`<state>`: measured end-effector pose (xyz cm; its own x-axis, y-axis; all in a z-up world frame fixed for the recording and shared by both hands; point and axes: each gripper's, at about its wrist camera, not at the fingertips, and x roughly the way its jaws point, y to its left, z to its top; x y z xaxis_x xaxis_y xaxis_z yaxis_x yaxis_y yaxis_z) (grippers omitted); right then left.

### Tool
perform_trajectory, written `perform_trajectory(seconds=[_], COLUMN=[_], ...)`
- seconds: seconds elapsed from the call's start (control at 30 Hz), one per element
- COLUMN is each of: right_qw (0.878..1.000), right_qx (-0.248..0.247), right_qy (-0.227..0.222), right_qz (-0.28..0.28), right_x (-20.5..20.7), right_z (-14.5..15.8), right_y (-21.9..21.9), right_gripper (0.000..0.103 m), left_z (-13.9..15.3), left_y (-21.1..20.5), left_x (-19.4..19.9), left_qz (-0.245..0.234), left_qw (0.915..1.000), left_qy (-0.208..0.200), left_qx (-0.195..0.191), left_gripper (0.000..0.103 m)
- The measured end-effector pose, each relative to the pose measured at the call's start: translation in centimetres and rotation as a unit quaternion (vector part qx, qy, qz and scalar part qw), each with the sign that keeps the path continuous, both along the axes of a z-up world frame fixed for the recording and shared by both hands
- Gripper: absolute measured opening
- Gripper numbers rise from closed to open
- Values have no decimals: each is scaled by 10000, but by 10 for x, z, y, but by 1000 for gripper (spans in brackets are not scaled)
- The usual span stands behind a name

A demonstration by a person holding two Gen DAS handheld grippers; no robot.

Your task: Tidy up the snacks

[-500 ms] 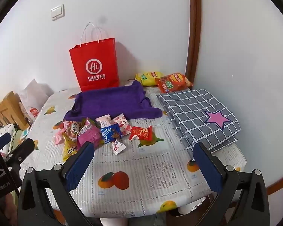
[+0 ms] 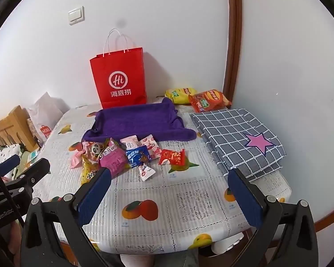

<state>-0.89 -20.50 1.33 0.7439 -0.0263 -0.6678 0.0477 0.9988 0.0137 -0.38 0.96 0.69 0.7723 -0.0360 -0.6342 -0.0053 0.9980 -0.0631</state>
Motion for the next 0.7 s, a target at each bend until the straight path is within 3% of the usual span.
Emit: perform_trajectory(seconds=[0.7], right_qw=[9999], right_qx=[108], right_qy=[-13], right_qz=[-85], right_x=[-9], right_z=[-1], right_y=[-5], right_gripper=[103], left_z=[-1], left_y=[1], left_x=[-5], left_qz=[-6], left_qw=[9999], left_qy=[-75], left_qx=[-91], left_gripper=[103])
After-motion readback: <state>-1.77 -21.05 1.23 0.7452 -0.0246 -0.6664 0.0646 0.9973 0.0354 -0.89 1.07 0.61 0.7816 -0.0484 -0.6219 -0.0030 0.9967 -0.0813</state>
